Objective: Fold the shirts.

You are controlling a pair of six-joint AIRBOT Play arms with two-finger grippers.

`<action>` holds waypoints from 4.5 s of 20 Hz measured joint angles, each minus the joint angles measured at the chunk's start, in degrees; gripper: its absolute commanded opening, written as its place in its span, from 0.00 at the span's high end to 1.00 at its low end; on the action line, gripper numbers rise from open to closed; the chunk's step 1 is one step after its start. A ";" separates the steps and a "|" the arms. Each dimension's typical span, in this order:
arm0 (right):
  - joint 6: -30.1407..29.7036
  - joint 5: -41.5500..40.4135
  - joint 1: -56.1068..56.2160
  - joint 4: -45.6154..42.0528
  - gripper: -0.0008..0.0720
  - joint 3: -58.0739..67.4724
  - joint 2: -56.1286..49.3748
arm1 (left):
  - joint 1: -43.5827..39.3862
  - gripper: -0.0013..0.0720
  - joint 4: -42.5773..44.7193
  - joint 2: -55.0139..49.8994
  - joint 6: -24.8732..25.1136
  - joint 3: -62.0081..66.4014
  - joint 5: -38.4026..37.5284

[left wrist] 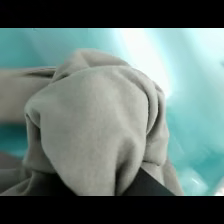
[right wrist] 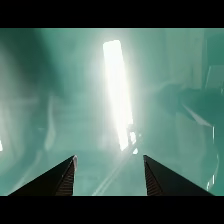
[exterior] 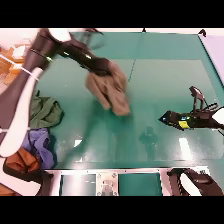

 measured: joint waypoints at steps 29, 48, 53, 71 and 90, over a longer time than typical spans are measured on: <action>-25.81 -8.31 3.72 36.50 0.96 -21.03 -19.54 | 12.96 0.02 -19.96 0.46 10.56 -36.48 13.31; -12.55 3.17 -21.57 7.19 0.96 7.93 -23.06 | 2.73 0.02 -21.09 -0.04 13.29 -38.97 23.30; -12.55 3.10 -21.59 7.08 0.96 8.24 -23.76 | -3.61 0.94 -20.26 -2.14 13.90 -39.41 19.87; -15.04 9.31 -21.73 21.11 0.96 66.53 -6.25 | 7.87 0.94 -3.98 27.67 8.63 10.80 7.89; -29.97 -9.60 -20.52 29.97 0.96 5.75 -14.21 | 8.24 0.94 16.92 14.21 5.42 -34.60 17.53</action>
